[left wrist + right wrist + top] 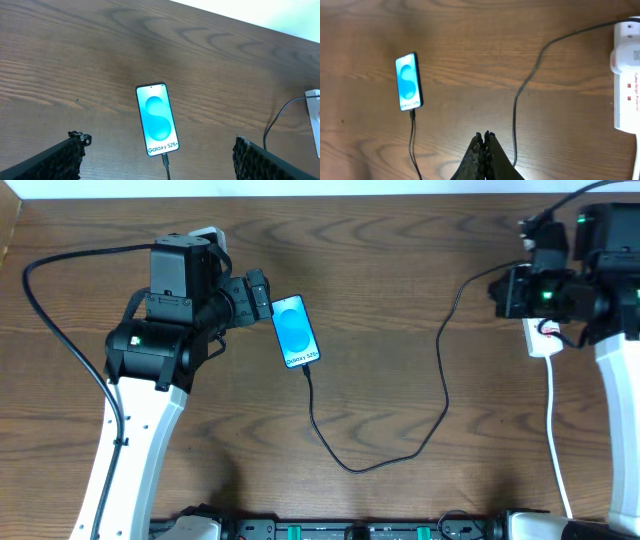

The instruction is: Plug charger to phone and switch on socket

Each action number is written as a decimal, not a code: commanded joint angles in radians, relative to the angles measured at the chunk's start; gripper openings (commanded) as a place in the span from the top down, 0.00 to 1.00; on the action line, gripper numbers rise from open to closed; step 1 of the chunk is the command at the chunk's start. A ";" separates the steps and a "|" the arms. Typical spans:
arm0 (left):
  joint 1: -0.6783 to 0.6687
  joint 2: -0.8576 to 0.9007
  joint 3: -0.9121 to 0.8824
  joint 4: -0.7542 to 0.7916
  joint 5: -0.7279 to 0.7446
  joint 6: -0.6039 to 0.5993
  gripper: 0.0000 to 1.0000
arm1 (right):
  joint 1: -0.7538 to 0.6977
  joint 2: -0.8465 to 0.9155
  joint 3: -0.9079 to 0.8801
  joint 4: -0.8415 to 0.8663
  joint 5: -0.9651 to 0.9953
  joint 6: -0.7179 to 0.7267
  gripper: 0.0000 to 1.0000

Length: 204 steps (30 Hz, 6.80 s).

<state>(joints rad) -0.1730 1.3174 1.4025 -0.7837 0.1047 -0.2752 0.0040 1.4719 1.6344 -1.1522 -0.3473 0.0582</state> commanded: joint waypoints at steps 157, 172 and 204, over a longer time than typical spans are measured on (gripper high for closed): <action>-0.001 -0.005 0.002 -0.002 -0.012 0.013 0.05 | 0.128 -1.466 -1.629 1.077 0.338 -0.074 0.01; -0.001 -0.005 0.002 -0.002 -0.012 0.013 0.05 | 0.128 -1.466 -1.629 1.077 0.338 -0.074 0.01; 0.024 -0.713 -0.912 0.766 -0.072 0.196 0.05 | 0.128 -1.466 -1.629 1.077 0.338 -0.074 0.01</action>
<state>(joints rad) -0.1677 0.6735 0.5747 -0.0658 0.0456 -0.1131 0.1249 0.0120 0.0082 -0.0708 -0.0181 -0.0090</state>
